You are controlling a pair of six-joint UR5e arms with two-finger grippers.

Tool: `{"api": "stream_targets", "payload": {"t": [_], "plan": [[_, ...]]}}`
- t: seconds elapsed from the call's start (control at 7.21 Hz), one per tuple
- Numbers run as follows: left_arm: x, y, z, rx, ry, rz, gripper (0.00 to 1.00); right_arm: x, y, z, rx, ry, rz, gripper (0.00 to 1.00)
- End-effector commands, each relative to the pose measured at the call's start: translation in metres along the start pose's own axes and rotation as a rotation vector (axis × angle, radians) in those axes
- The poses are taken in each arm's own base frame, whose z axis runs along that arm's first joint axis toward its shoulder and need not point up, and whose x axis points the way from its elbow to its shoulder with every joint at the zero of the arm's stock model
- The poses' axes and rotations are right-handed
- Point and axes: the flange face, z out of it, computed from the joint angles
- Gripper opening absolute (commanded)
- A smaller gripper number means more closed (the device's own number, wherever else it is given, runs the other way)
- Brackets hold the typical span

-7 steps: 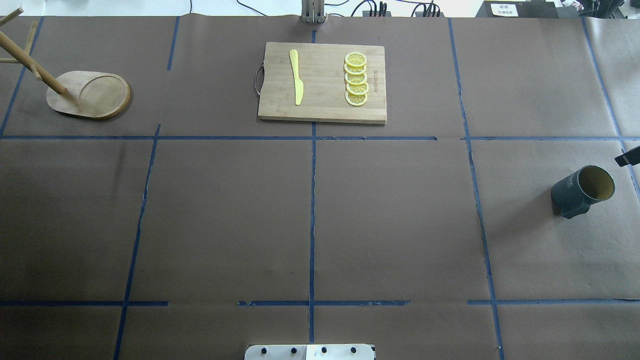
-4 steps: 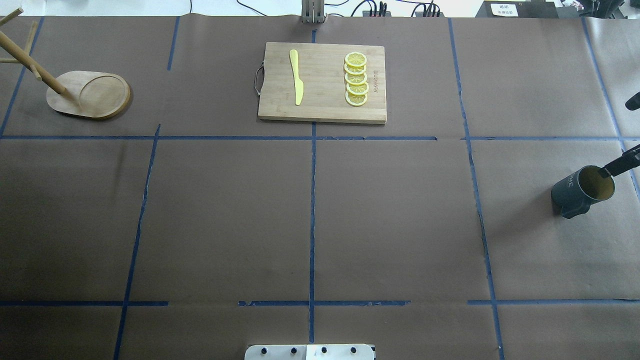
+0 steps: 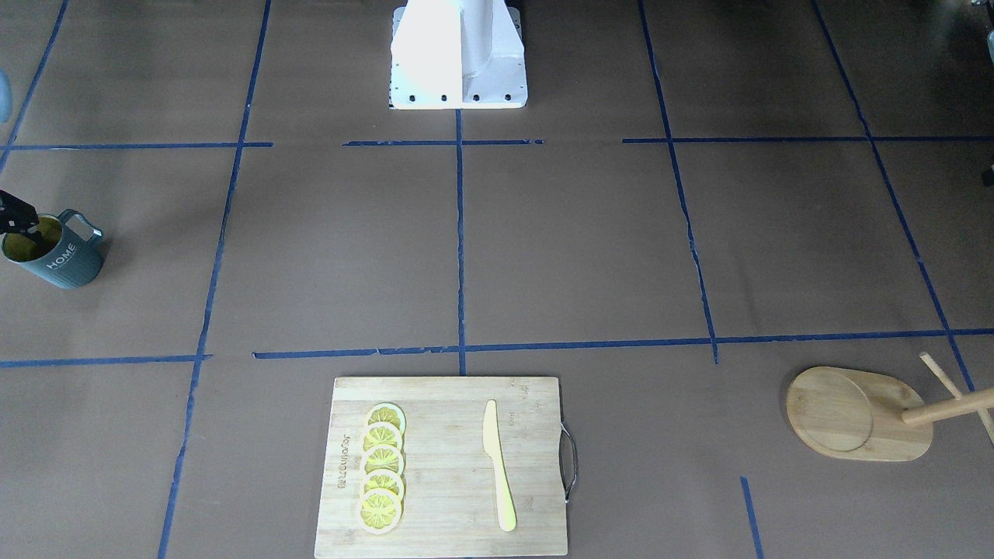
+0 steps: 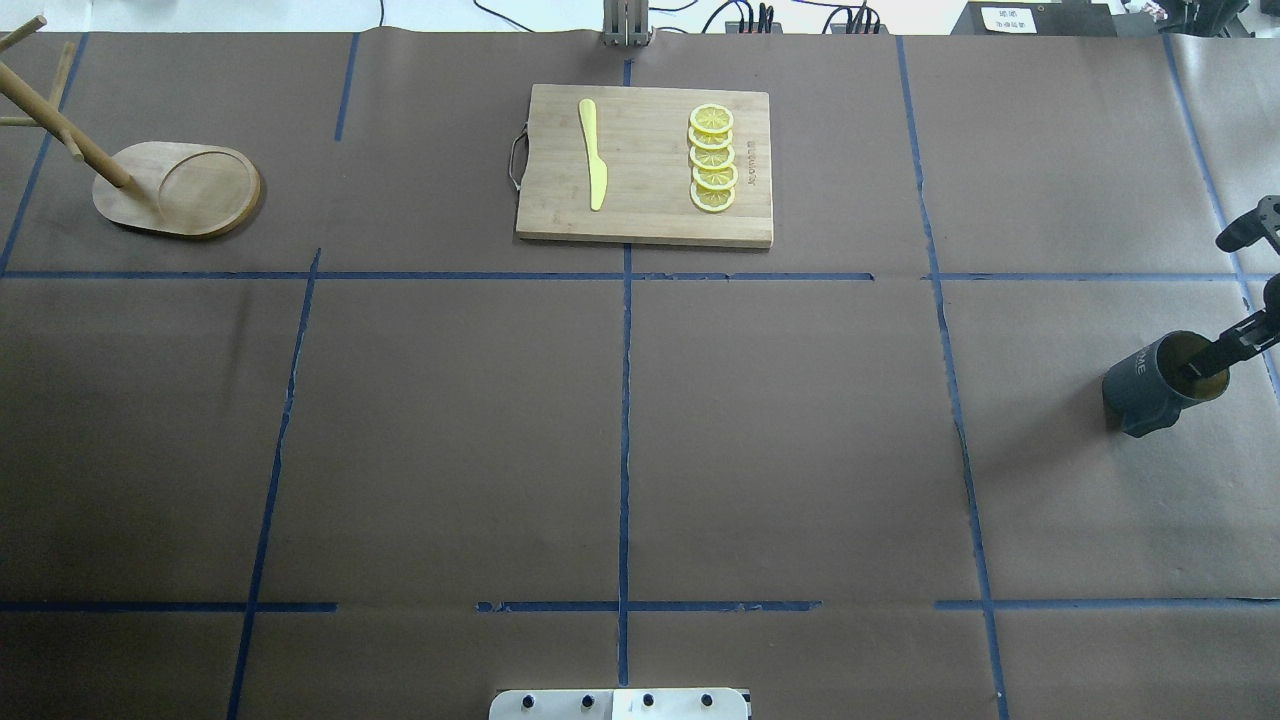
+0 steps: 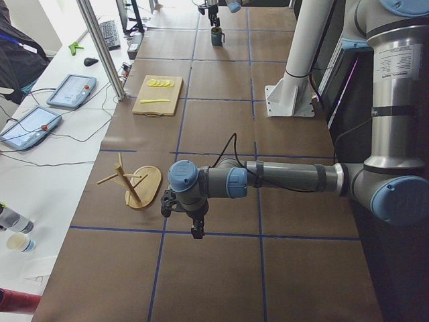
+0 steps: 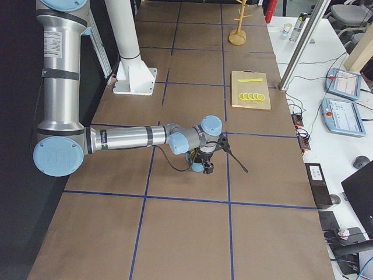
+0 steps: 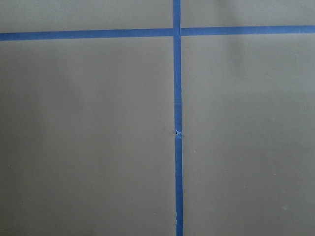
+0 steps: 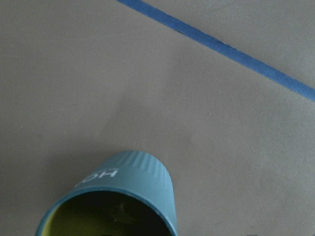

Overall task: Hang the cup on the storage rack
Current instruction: 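Grasp the teal mug with the right gripper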

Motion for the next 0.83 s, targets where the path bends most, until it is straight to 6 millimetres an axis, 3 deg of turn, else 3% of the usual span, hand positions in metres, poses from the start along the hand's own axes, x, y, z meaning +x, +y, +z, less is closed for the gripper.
{"api": "stream_targets", "payload": {"t": [0.0,0.14,0.42,0.69], "plan": [[-0.001,0.001,0.001,-0.001,0.0,-0.001,1.0,0.001,0.001,0.008,-0.015,-0.001,-0.004,0.18],[0.0,0.001,-0.001,0.002,0.0,0.0,1.0,0.004,0.003,0.013,-0.027,-0.002,0.001,0.03],[0.003,0.0,-0.005,0.01,0.0,0.005,1.0,0.001,-0.005,0.01,-0.016,-0.004,0.0,0.0],[0.005,0.001,-0.007,0.014,0.0,0.01,1.0,-0.015,-0.013,-0.008,0.019,-0.017,-0.023,0.0]]}}
